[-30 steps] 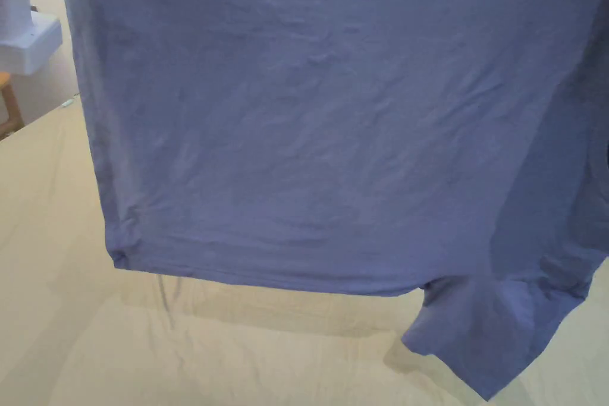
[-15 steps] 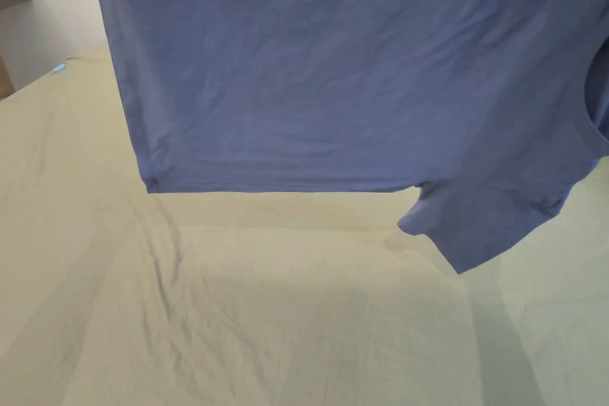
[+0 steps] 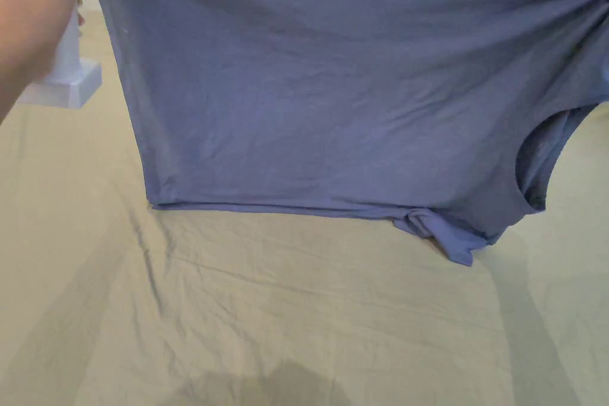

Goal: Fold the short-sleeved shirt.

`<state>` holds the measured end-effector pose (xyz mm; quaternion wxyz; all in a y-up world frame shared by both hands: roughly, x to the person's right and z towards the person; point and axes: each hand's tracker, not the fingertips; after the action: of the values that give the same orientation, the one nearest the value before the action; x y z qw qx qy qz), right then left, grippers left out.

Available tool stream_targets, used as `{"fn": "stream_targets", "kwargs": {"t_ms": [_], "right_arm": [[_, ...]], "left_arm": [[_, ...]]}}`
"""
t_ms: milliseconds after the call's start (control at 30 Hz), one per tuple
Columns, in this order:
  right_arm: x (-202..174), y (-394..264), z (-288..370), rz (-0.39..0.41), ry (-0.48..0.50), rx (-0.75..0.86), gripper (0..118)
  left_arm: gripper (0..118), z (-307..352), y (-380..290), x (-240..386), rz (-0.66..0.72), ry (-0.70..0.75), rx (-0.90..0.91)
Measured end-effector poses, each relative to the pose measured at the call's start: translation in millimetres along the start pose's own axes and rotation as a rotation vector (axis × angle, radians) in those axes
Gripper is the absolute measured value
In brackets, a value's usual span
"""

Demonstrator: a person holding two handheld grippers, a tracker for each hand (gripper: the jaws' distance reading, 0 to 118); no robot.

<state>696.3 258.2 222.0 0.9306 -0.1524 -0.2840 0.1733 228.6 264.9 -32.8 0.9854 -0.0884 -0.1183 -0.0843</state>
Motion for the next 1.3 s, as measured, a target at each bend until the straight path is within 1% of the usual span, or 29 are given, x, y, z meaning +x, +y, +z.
{"fn": "stream_targets", "kwargs": {"t_ms": [133, 167, 233, 267, 300, 433, 533, 600, 633, 667, 767, 800, 867, 967, 1100, 1200, 1300], "right_arm": [[-14.2, -50.7, 16.0, -0.006, 0.073, -0.068, 6], [-17.2, -62.6, 22.0, 0.006, 0.101, -0.087, 6], [-23.3, -87.5, 40.0, 0.024, 0.122, -0.107, 6], [-26.0, -99.0, 51.7, 0.018, 0.134, -0.123, 6], [-27.5, -111.4, 62.8, 0.003, 0.151, -0.139, 6], [-32.8, -166.4, 116.6, -0.086, 0.218, -0.257, 6], [-41.0, -208.6, 159.1, -0.126, 0.280, -0.371, 6], [-46.6, -234.6, 189.9, -0.131, 0.299, -0.416, 6], [-50.3, -248.6, 206.4, -0.134, 0.303, -0.463, 6], [-48.9, -266.8, 215.0, -0.141, 0.327, -0.502, 6], [-58.3, -300.9, 255.6, -0.136, 0.373, -0.612, 6], [-62.1, -309.7, 265.9, -0.129, 0.374, -0.643, 6], [-69.0, -329.4, 287.1, -0.106, 0.411, -0.718, 6], [-75.4, -351.0, 310.6, -0.077, 0.415, -0.824, 6], [-73.9, -362.8, 330.9, -0.118, 0.432, -0.904, 6], [-71.6, -365.7, 340.5, -0.140, 0.426, -0.963, 6], [-75.9, -367.3, 343.2, -0.126, 0.428, -0.987, 6]], "left_arm": [[1, 4.6, -60.9, 2.3, -0.038, -0.027, -0.064], [1, 8.9, -75.0, 2.2, -0.049, -0.044, -0.094], [1, 27.3, -103.1, -1.8, -0.037, -0.061, -0.124], [1, 36.7, -116.8, -4.0, -0.041, -0.082, -0.150], [1, 47.2, -130.6, -6.2, -0.035, -0.081, -0.152], [1, 108.3, -194.6, -14.5, -0.052, -0.116, -0.267], [1, 158.2, -250.0, -19.1, -0.068, -0.108, -0.368], [1, 187.7, -285.5, -22.4, -0.080, -0.116, -0.434], [1, 205.0, -304.7, -24.9, -0.111, -0.121, -0.477], [1, 220.7, -322.1, -27.1, -0.122, -0.122, -0.514], [1, 252.2, -367.5, -41.1, -0.109, -0.163, -0.637], [1, 261.3, -377.7, -43.9, -0.120, -0.176, -0.665], [1, 281.7, -397.3, -47.2, -0.165, -0.172, -0.715], [1, 301.8, -415.2, -51.7, -0.238, -0.198, -0.770], [1, 316.7, -425.0, -61.5, -0.234, -0.228, -0.804], [1, 322.2, -424.9, -64.4, -0.271, -0.221, -0.812], [1, 323.6, -425.4, -66.4, -0.273, -0.237, -0.829]]}}
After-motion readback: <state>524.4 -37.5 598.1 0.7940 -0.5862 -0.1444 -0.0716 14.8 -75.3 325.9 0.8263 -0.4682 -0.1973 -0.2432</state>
